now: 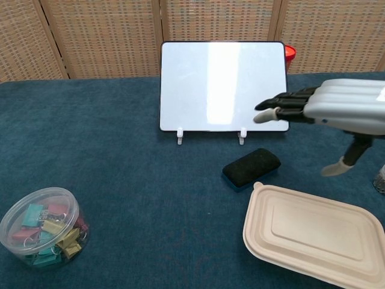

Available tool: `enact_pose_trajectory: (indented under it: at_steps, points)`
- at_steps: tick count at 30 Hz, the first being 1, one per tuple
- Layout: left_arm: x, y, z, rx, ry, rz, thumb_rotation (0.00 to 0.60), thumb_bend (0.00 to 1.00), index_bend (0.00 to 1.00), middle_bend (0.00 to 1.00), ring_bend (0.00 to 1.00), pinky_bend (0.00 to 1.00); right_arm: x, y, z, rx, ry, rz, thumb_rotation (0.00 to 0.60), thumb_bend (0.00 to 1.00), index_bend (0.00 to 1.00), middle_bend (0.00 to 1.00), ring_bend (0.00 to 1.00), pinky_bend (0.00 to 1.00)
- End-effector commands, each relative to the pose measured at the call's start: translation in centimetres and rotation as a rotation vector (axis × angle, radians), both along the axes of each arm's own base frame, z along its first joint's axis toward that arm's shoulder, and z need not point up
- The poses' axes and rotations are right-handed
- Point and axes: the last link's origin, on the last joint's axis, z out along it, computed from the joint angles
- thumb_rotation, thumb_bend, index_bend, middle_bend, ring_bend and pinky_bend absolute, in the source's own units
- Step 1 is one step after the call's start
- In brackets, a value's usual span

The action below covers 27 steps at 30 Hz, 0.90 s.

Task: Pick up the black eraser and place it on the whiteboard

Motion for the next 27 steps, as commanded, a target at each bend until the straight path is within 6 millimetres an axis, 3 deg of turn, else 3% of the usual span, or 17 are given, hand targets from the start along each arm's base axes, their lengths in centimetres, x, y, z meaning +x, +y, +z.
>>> enact_pose_trajectory:
  at_steps: [1, 9, 14, 19, 27]
  points:
    - [0.0, 0.2, -0.1, -0.006, -0.001, 0.008, 0.6, 0.0, 0.0, 0.0, 0.0, 0.0, 1.5, -1.0, -2.2, 0.018, 0.039, 0.042, 0.6, 0.0, 0.07, 0.06, 0.01, 0.2]
    - [-0.4, 0.6, -0.1, -0.012, -0.006, 0.033, 0.6, 0.0, 0.0, 0.0, 0.0, 0.0, 3.3, -3.0, -4.3, 0.014, 0.074, 0.043, 0.6, 0.0, 0.09, 0.12, 0.07, 0.25]
    - [-0.5, 0.8, -0.1, -0.019, -0.01, 0.042, 0.6, 0.0, 0.0, 0.0, 0.0, 0.0, 4.0, -3.2, -5.4, 0.023, 0.072, 0.038, 0.6, 0.0, 0.13, 0.15, 0.1, 0.26]
    - [-0.7, 1.0, -0.1, -0.025, -0.013, 0.049, 0.6, 0.0, 0.0, 0.0, 0.0, 0.0, 4.0, -3.7, -7.0, 0.033, 0.136, 0.032, 0.6, 0.0, 0.14, 0.17, 0.11, 0.26]
    - [-0.8, 1.2, -0.1, -0.028, -0.014, 0.059, 0.6, 0.0, 0.0, 0.0, 0.0, 0.0, 4.1, -4.1, -7.7, 0.021, 0.156, 0.02, 0.6, 0.0, 0.2, 0.23, 0.17, 0.33]
